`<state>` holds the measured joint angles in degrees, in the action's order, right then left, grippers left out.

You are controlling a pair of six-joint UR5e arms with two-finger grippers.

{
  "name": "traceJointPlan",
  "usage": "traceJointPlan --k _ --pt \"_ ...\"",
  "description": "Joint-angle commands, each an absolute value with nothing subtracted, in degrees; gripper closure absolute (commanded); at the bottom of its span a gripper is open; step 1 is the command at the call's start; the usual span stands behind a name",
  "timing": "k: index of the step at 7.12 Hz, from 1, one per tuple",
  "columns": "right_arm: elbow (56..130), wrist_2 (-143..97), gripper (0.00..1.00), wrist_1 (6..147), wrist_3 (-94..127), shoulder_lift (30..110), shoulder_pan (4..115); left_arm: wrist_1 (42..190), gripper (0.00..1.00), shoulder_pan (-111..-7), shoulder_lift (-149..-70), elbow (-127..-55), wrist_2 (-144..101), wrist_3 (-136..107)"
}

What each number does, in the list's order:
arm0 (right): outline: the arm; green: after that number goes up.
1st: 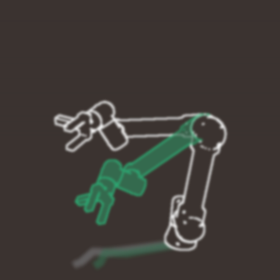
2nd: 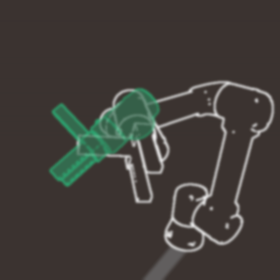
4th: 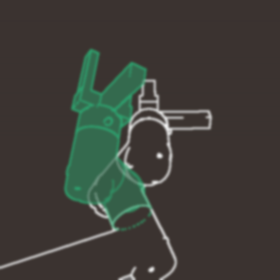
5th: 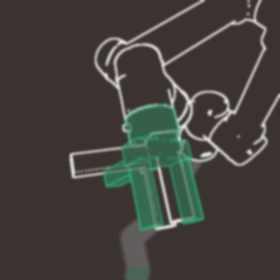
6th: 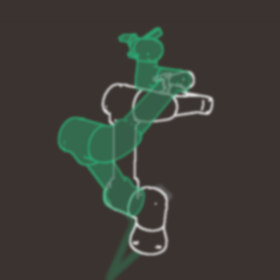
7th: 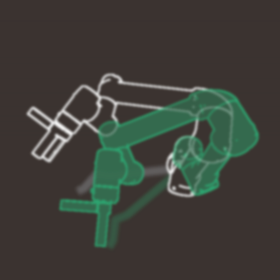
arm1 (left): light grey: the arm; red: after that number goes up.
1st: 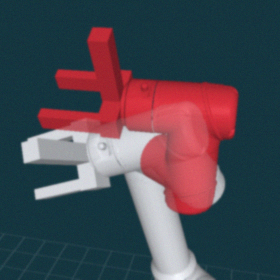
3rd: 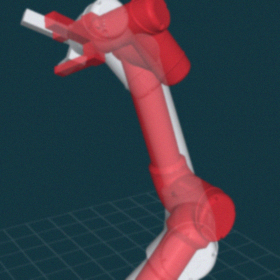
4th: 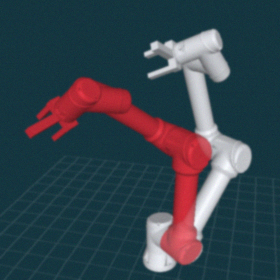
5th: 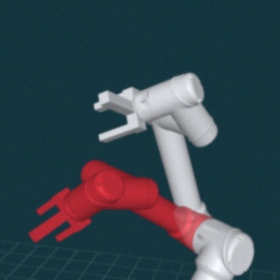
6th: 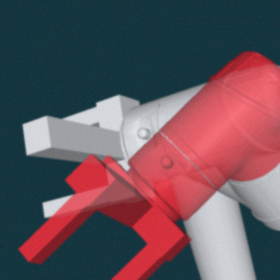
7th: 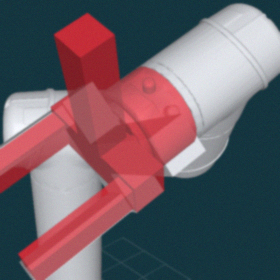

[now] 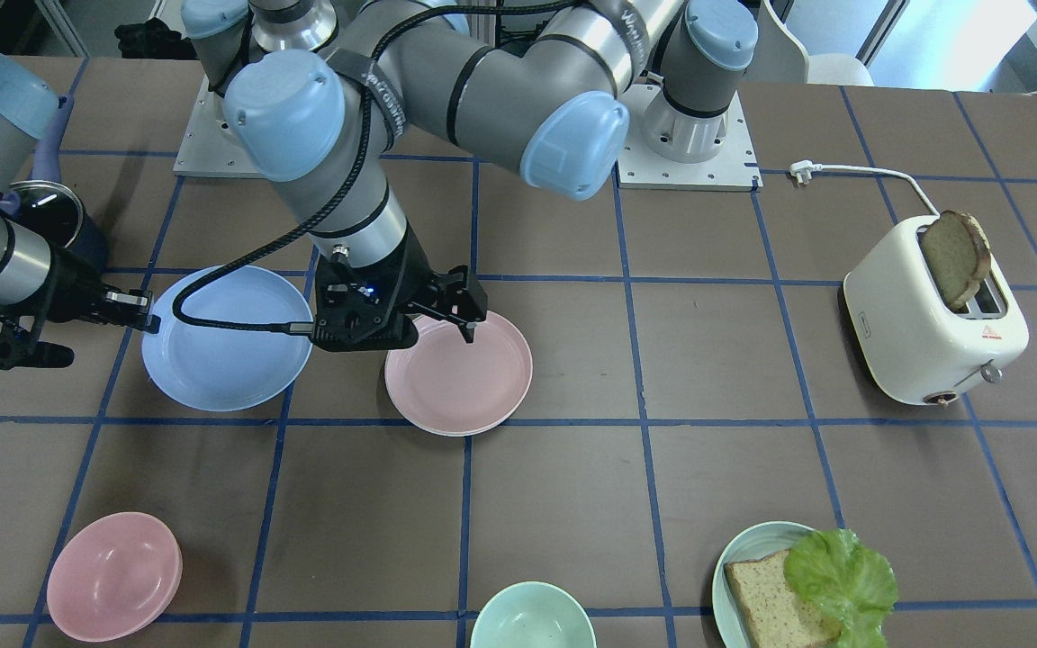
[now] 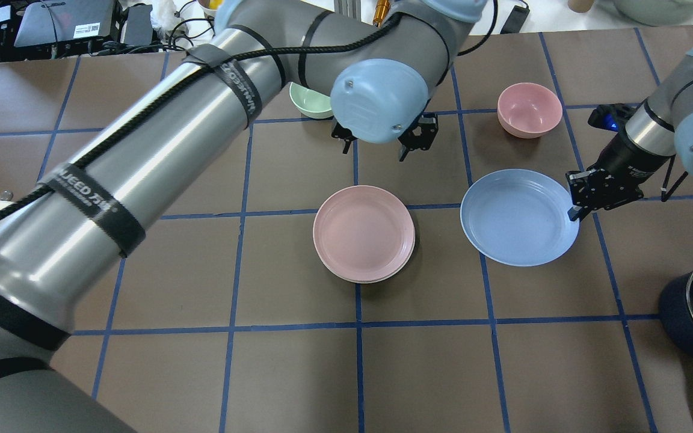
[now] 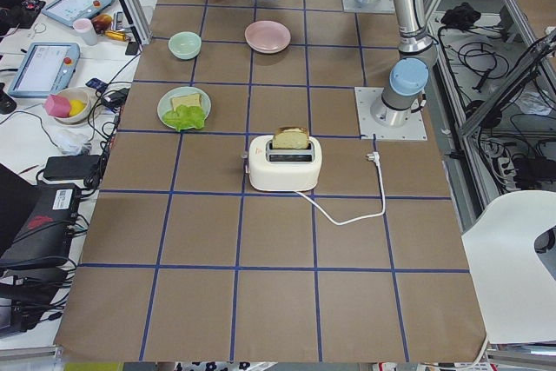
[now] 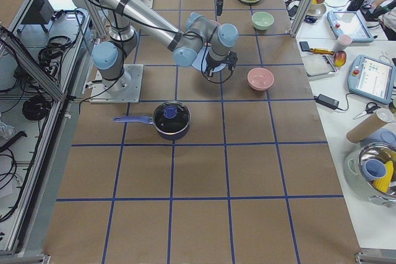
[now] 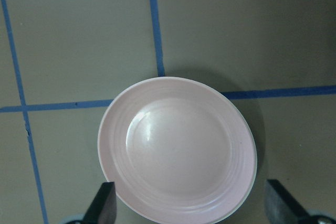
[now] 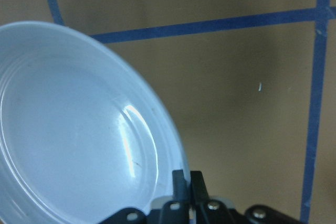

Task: Stack three plates with pink and blue
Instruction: 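Carry blue plate with right gripper over pink plate while left arm withdraws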

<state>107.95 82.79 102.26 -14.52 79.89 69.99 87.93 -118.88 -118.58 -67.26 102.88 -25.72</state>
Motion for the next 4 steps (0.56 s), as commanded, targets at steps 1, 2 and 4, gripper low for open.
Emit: traceJointPlan --k 1,2,4 --pt "108.1 80.4 1.0 102.7 -4.7 79.8 77.9 88.0 0.0 -112.7 -114.5 -67.8 102.7 -15.4" --pt "107.6 80.2 1.0 102.8 1.2 80.1 81.4 88.0 0.0 -110.2 -113.0 -68.5 102.6 -11.4" --pt "107.8 77.1 1.0 103.3 8.1 80.1 87.1 88.0 0.0 -105.7 -110.1 -71.0 99.8 -6.1"
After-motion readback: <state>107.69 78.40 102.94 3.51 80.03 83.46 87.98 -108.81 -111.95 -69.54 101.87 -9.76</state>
